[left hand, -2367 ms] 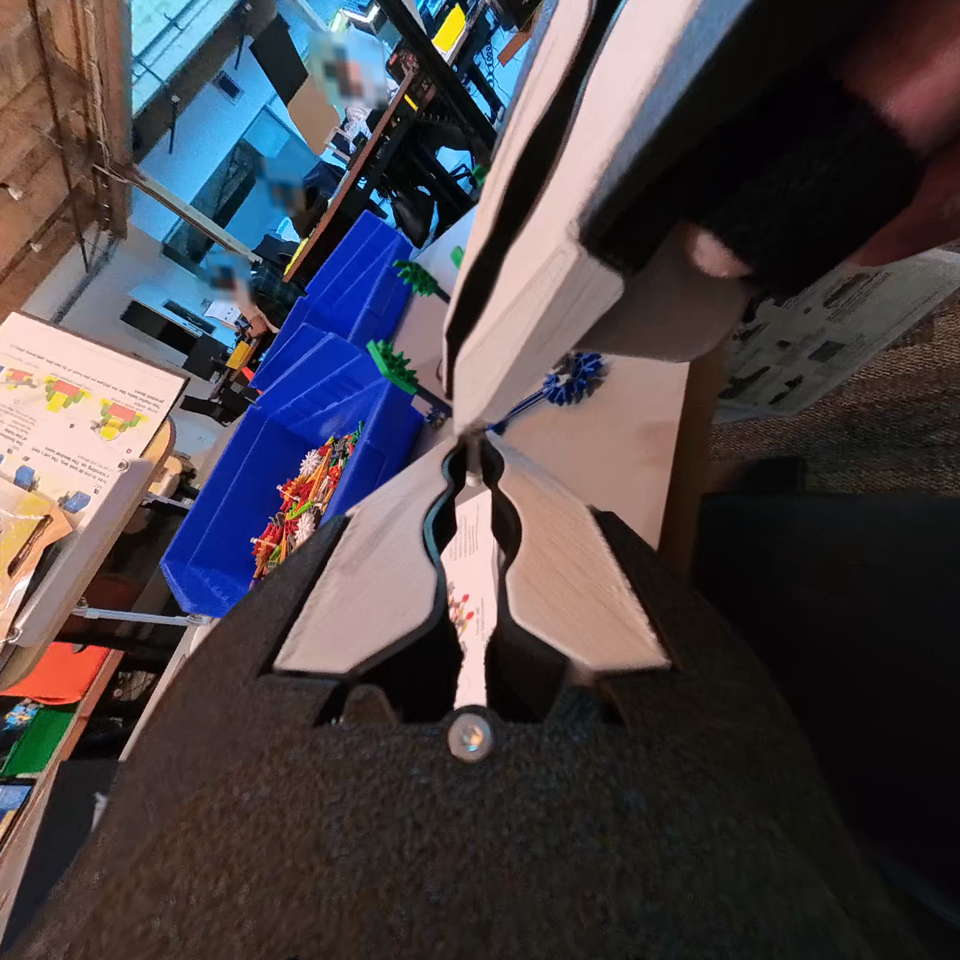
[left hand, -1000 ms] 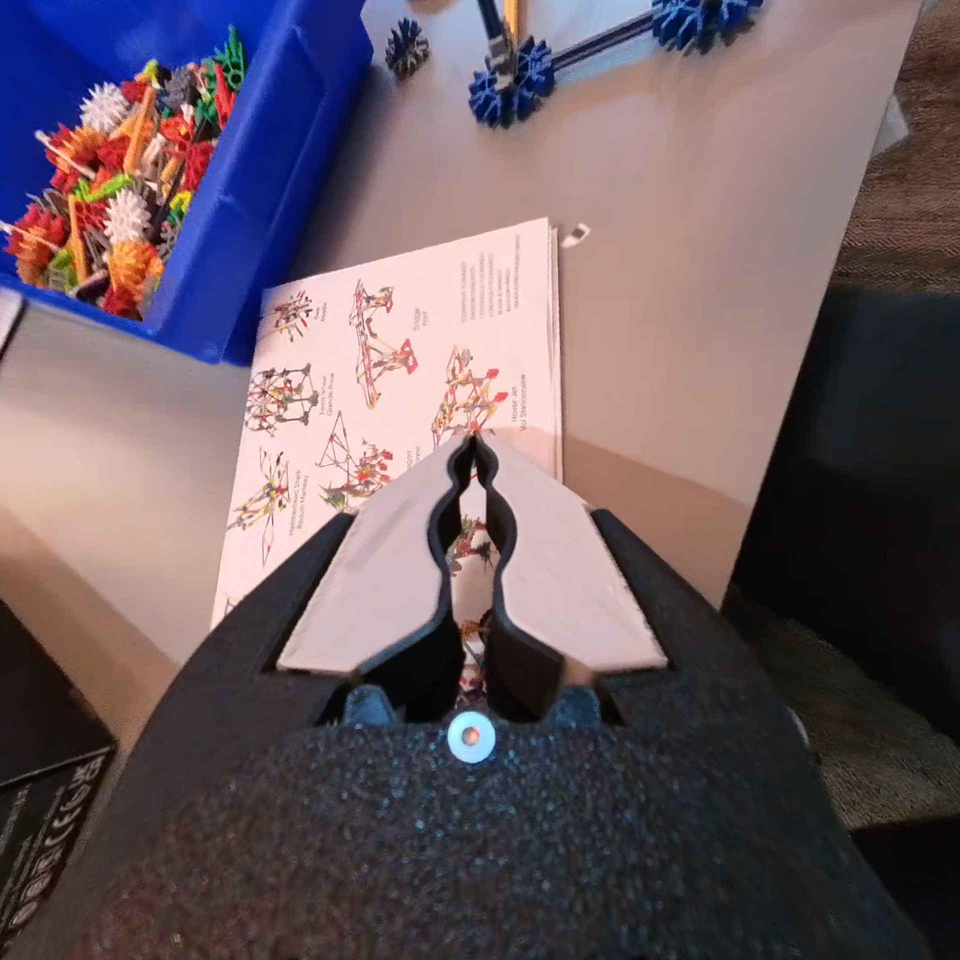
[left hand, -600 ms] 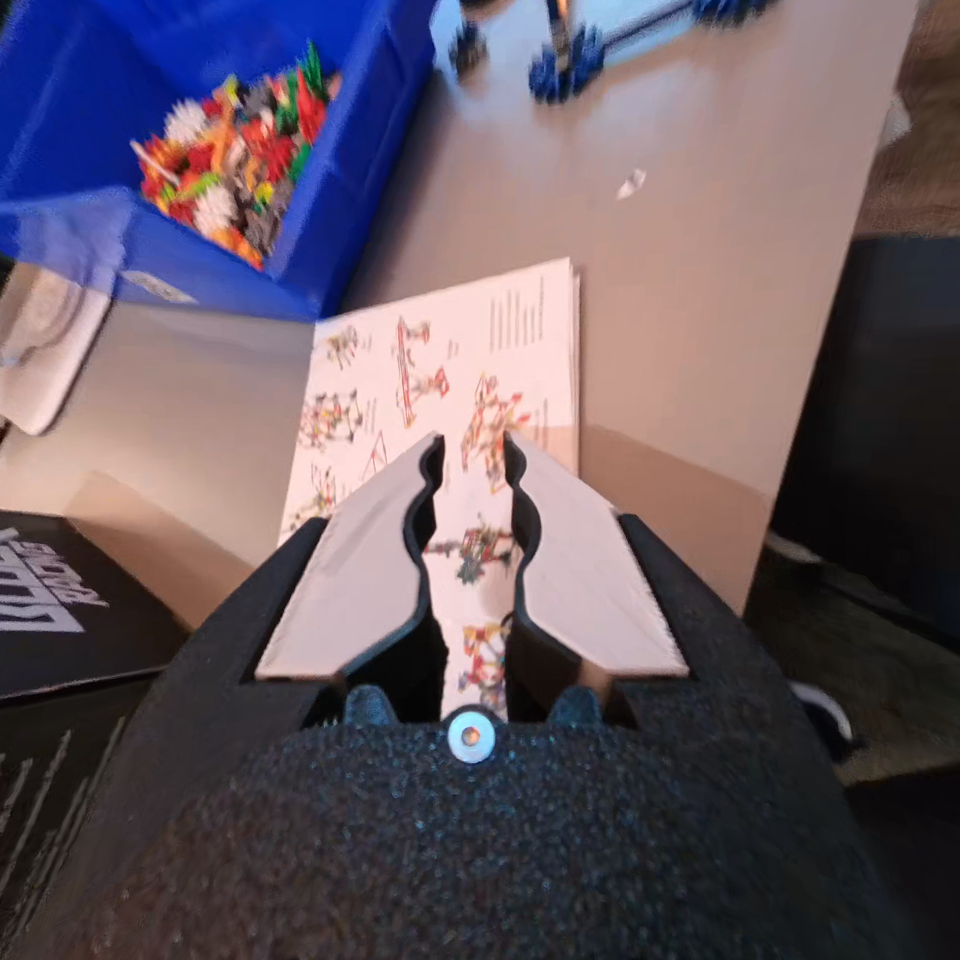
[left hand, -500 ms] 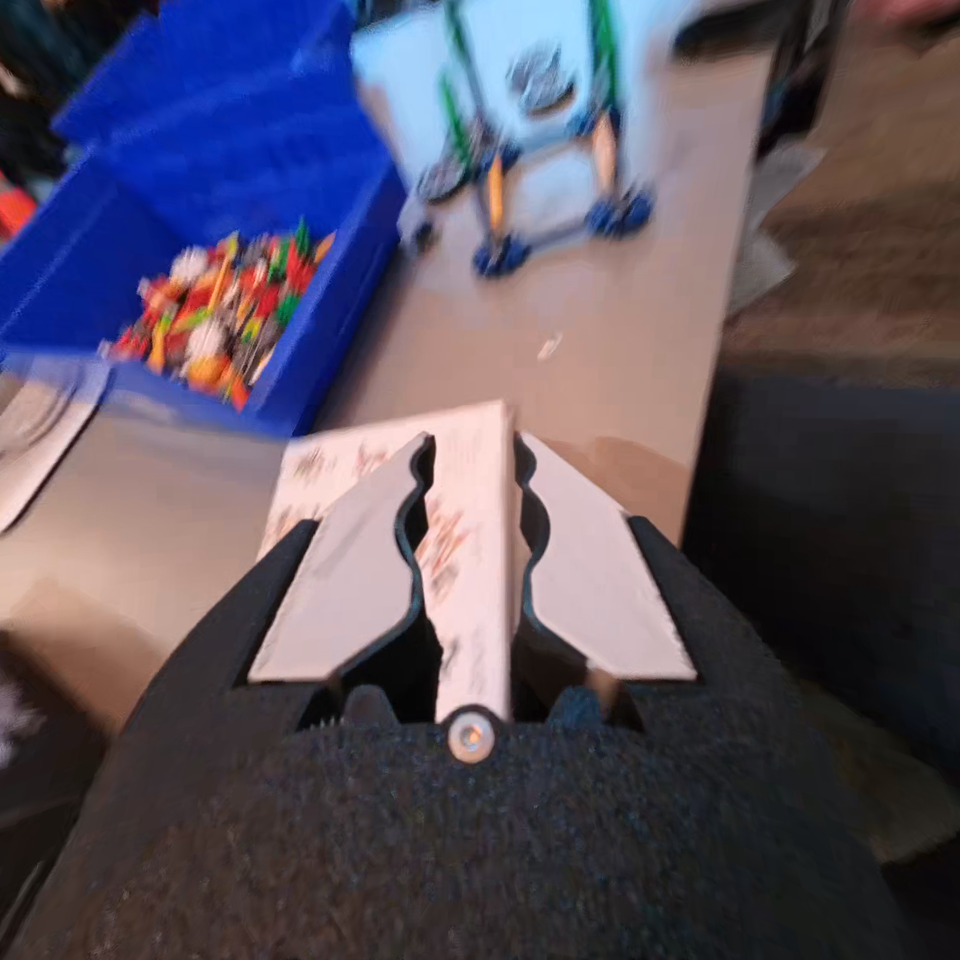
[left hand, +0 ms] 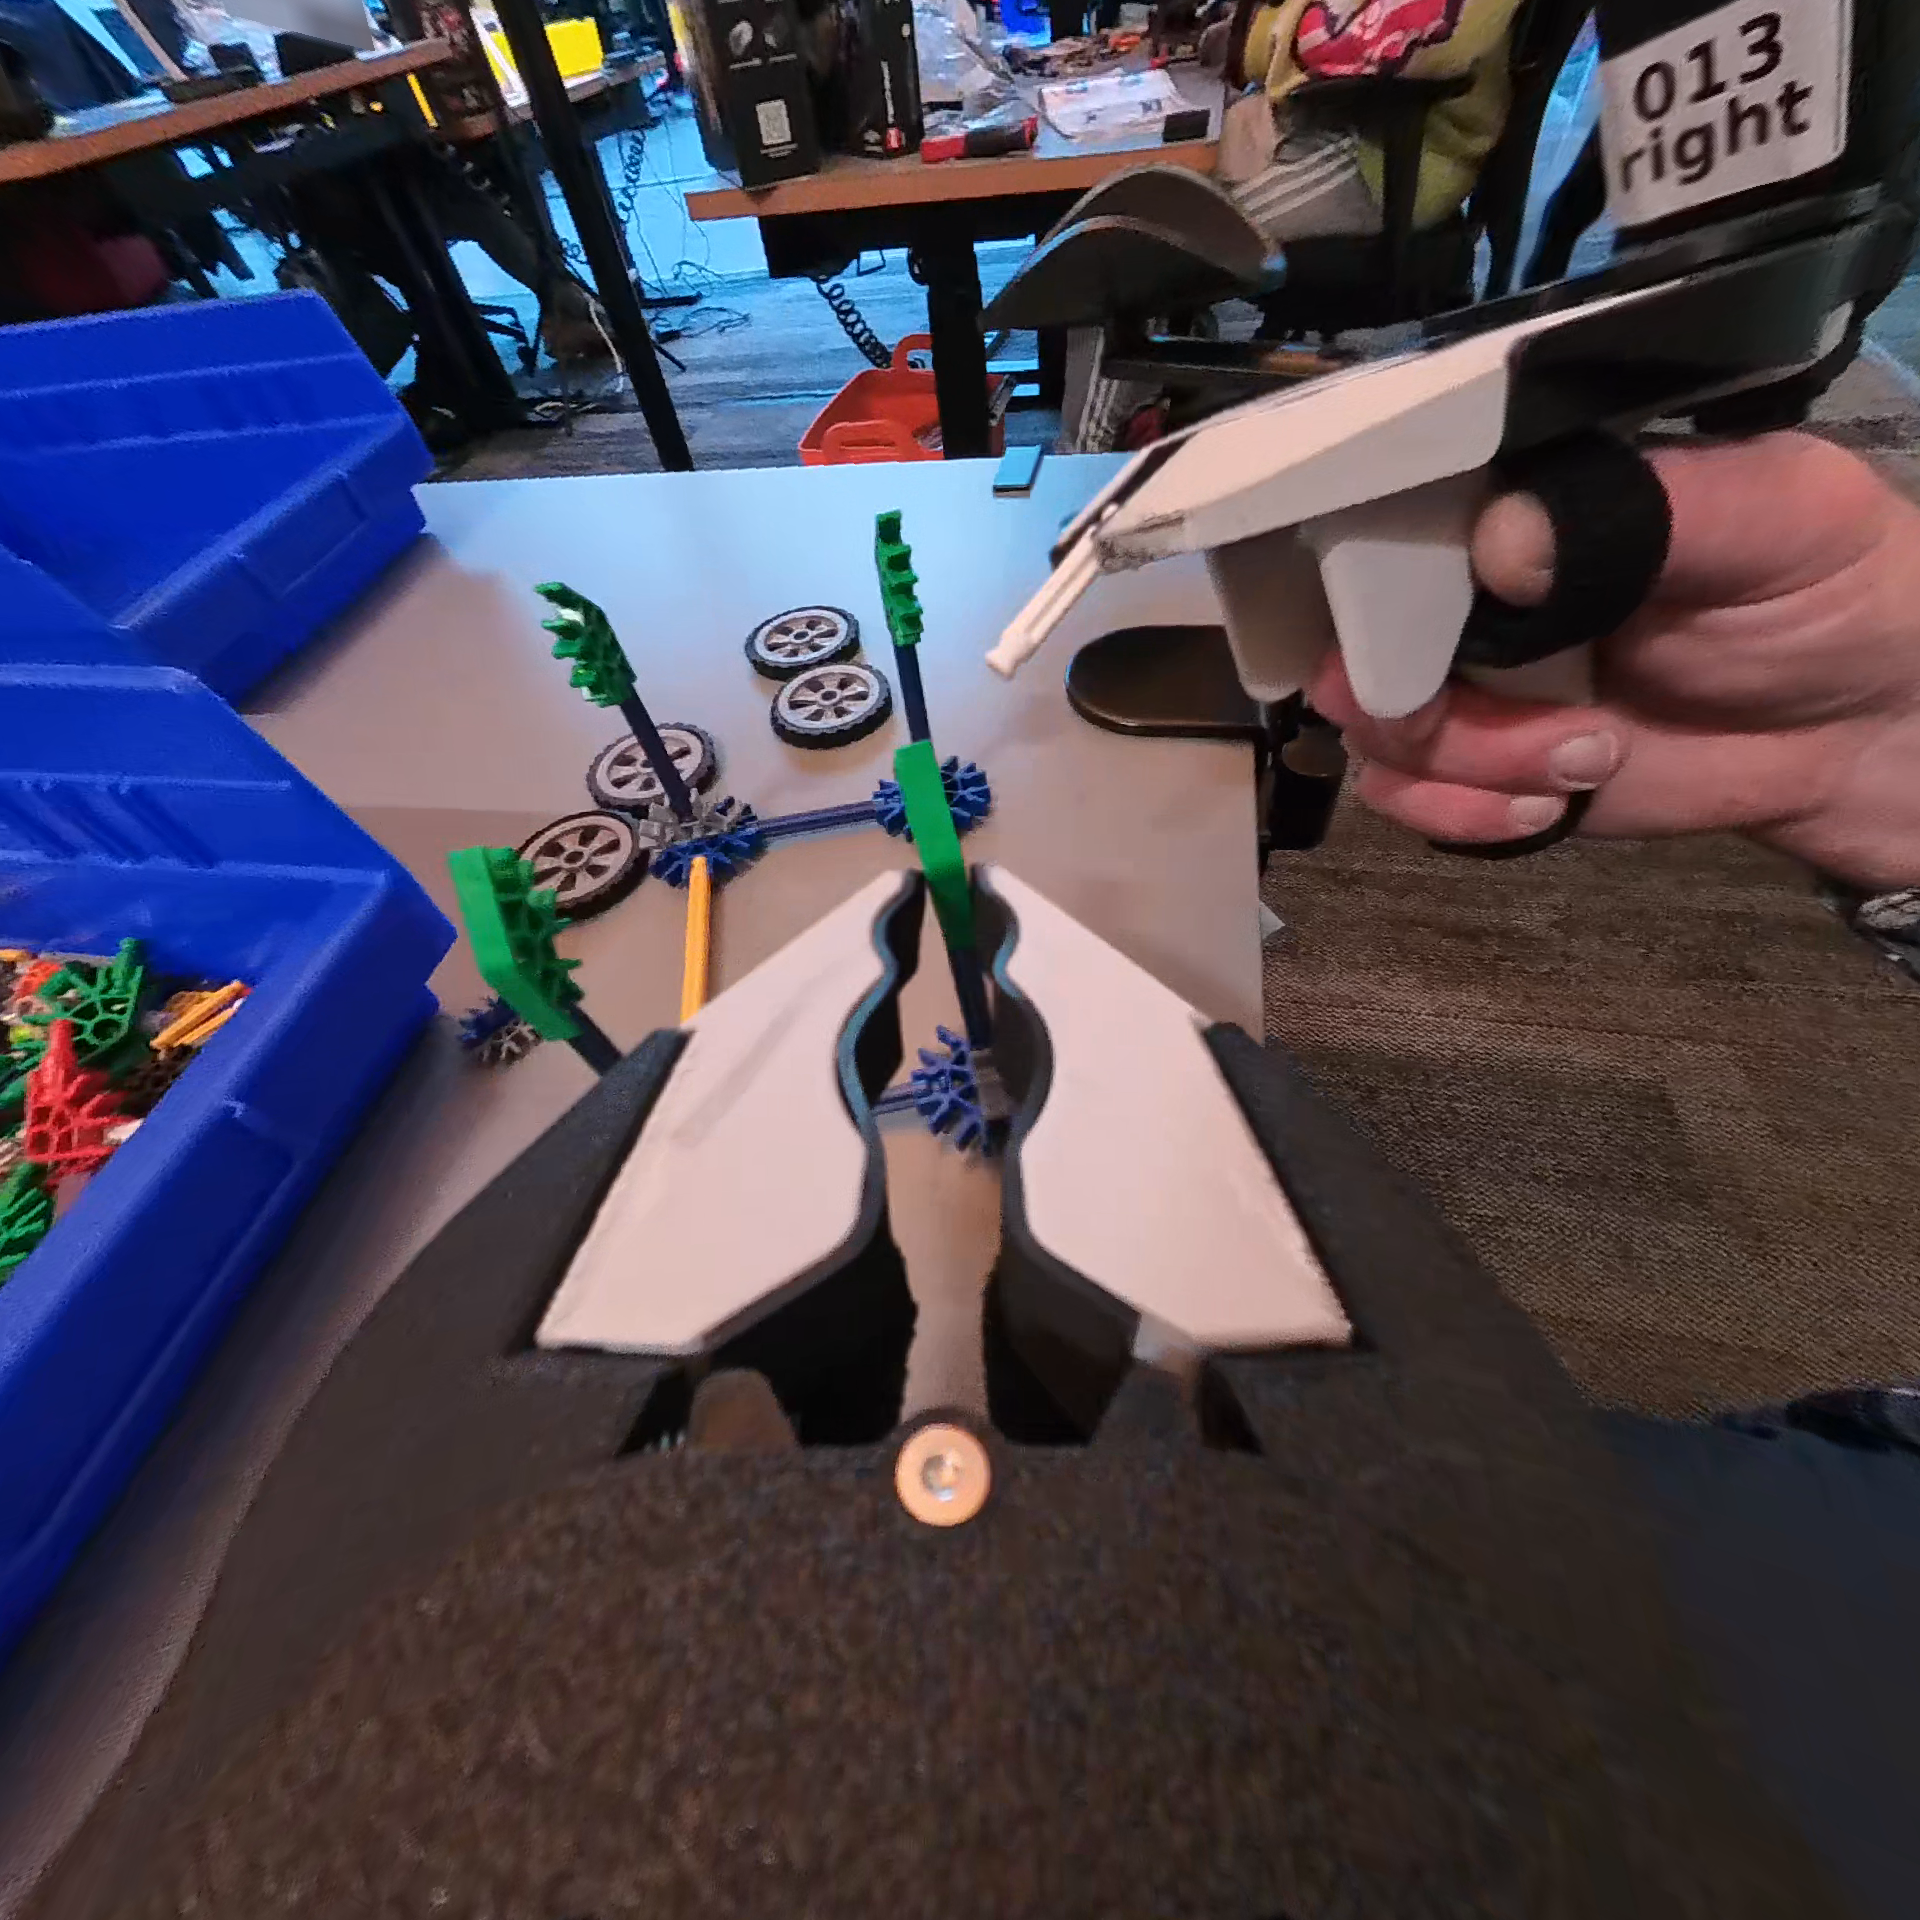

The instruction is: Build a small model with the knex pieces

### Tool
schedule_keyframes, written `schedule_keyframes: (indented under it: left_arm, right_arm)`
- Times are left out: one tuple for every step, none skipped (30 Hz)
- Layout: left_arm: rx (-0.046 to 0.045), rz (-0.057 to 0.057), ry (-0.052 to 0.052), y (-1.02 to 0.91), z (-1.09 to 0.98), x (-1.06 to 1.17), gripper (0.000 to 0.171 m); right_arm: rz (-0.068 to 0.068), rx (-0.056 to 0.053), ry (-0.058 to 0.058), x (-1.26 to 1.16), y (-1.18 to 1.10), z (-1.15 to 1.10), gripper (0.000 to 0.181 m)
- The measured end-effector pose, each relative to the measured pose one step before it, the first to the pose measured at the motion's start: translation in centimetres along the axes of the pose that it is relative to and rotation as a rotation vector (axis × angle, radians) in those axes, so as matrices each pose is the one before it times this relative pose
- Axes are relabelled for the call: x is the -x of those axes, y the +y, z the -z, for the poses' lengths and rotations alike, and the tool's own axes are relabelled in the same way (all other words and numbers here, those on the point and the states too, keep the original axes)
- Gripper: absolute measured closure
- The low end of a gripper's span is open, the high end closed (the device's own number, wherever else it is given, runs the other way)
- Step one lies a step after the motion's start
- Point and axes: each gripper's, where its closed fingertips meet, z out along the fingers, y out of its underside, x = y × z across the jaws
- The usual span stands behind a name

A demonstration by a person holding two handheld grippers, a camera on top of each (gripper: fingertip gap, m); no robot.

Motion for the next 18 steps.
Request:
schedule_keyframes:
  left_arm:
    - [-0.00326, -0.0047, 0.0049, 0.016, 0.018, -0.002, 0.165]
    - [0.00355, -0.0067, 0.0027, 0.126, 0.128, 0.073, 0.166]
    - [0.00219, -0.0028, -0.0055, 0.143, 0.234, 0.283, 0.167]
    - [-0.00010, -0.0013, 0.0071, 0.126, 0.339, 0.200, 0.167]
    - [-0.00789, -0.0028, 0.0254, 0.016, 0.461, 0.042, 0.167]
    - [-0.00540, -0.0001, 0.0251, 0.048, 0.535, 0.145, 0.167]
    - [0.01242, 0.0095, 0.0152, 0.290, 0.510, 0.395, 0.167]
    - [0.01364, -0.0021, 0.0324, 0.333, 0.488, 0.119, 0.167]
    - [0.00486, -0.0069, 0.0292, 0.211, 0.535, 0.058, 0.167]
    - [0.00395, 0.0074, -0.0023, 0.148, 0.540, 0.465, 0.167]
    - [0.00472, 0.0118, 0.0054, 0.120, 0.481, 0.327, 0.167]
    - [0.00397, 0.0088, 0.0189, 0.108, 0.447, 0.084, 0.167]
    - [0.00739, 0.0085, 0.0032, 0.128, 0.439, 0.274, 0.165]
    - [-0.00217, 0.0042, -0.0027, -0.042, 0.425, 0.273, 0.163]
    - [-0.00297, 0.0058, 0.0088, -0.097, 0.380, 0.035, 0.156]
    - [0.00017, 0.0052, 0.0012, -0.073, 0.282, 0.083, 0.149]
    - [-0.00744, -0.0081, -0.0012, -0.184, 0.261, -0.021, 0.142]
    - [-0.01086, -0.0107, 0.0054, -0.237, 0.214, -0.228, 0.139]
  right_arm:
    - [-0.0008, 0.0025, -0.0042, -0.065, 0.139, -0.100, 0.177]
    - [-0.0014, 0.0022, -0.0060, -0.016, 0.121, -0.141, 0.177]
    - [-0.0057, -0.0002, -0.0103, 0.048, 0.099, -0.145, 0.177]
    - [-0.0091, -0.0009, -0.0134, 0.100, 0.084, -0.181, 0.177]
    - [-0.0098, 0.0010, -0.0154, 0.165, 0.125, -0.224, 0.177]
    - [-0.0090, 0.0027, -0.0170, 0.211, 0.163, -0.269, 0.177]
    - [-0.0092, 0.0037, -0.0178, 0.242, 0.210, -0.319, 0.177]
    - [-0.0106, 0.0041, -0.0183, 0.276, 0.238, -0.389, 0.177]
    - [-0.0106, 0.0024, -0.0194, 0.315, 0.239, -0.433, 0.177]
    - [-0.0096, 0.0012, -0.0200, 0.339, 0.238, -0.467, 0.177]
    - [-0.0099, 0.0007, -0.0195, 0.338, 0.217, -0.490, 0.177]
    - [-0.0106, -0.0005, -0.0204, 0.349, 0.201, -0.484, 0.177]
    - [-0.0112, -0.0015, -0.0189, 0.314, 0.148, -0.471, 0.177]
    - [-0.0089, -0.0011, -0.0135, 0.235, 0.141, -0.431, 0.177]
    - [-0.0059, 0.0005, -0.0083, 0.127, 0.133, -0.376, 0.177]
    - [-0.0055, 0.0012, -0.0064, 0.082, 0.121, -0.327, 0.177]
    - [-0.0058, -0.0007, -0.0076, 0.091, 0.071, -0.273, 0.177]
    - [-0.0068, -0.0024, -0.0103, 0.132, 0.039, -0.221, 0.177]
